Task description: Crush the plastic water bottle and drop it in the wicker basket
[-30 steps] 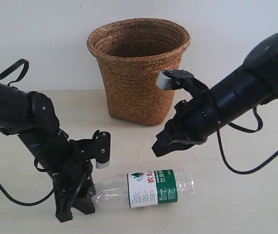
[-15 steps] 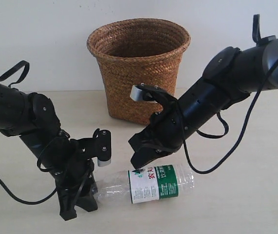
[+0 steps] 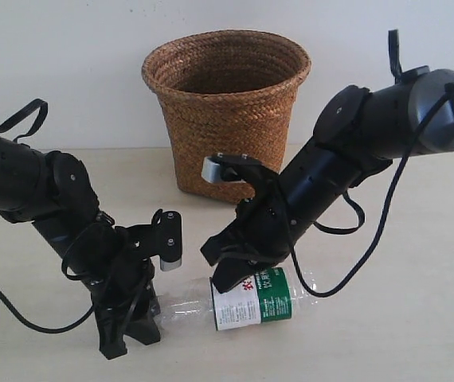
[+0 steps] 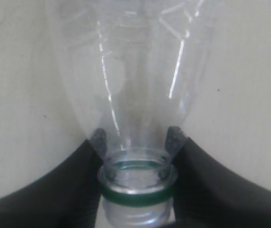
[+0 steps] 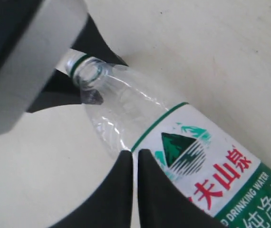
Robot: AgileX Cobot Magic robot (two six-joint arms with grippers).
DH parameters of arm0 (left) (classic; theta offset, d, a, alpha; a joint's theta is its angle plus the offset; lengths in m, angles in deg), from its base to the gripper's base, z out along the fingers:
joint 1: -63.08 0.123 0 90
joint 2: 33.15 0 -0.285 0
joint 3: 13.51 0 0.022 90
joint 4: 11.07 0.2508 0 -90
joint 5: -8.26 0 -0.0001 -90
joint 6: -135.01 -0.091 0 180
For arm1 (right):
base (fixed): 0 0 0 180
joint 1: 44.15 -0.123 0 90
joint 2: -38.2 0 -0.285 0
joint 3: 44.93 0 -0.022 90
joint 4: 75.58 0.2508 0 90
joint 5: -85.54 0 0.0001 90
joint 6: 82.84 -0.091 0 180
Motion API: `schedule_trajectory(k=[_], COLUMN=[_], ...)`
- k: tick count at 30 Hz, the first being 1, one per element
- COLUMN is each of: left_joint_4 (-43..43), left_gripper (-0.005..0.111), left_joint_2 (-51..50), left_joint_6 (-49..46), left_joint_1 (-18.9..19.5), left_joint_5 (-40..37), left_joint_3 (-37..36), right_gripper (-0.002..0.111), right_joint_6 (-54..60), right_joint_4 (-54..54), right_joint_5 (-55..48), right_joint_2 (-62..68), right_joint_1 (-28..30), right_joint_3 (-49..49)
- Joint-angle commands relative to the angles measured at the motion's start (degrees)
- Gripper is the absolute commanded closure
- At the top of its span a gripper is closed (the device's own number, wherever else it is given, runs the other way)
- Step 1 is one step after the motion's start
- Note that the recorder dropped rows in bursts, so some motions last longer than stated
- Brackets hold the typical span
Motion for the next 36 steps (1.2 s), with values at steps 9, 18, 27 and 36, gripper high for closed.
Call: schedule_trajectory(k=[9, 18, 27, 36], left_joint_4=[-1.15, -1.95, -1.95, -1.95], left_gripper=[0.103, 0.103, 0.103, 0.103], left_joint_2=[-0.14, -0.14, -0.14, -0.14], left_joint_6=[0.42, 0.42, 0.42, 0.42], left_joint_1=[-0.35, -0.35, -0.35, -0.35], left_joint_5=[0.37, 0.12, -1.30, -1.30], left_joint_3=[-0.22, -0.22, -0.22, -0.22], right_gripper=[0.108, 0.108, 0.108, 0.108], right_joint_6=[-3.37, -15.77, -19.29, -29.11], right_joint_4=[-5.25, -17.49, -19.51, -34.29], right_joint_5=[3.29, -3.03, -8.79, -12.91], right_joint_2=[9.23, 16.15, 24.30, 27.61], right_joint_1=[-0.06, -0.06, -0.06, -0.06], right_joint_3=[-0.43, -10.33, -19.93, -21.01])
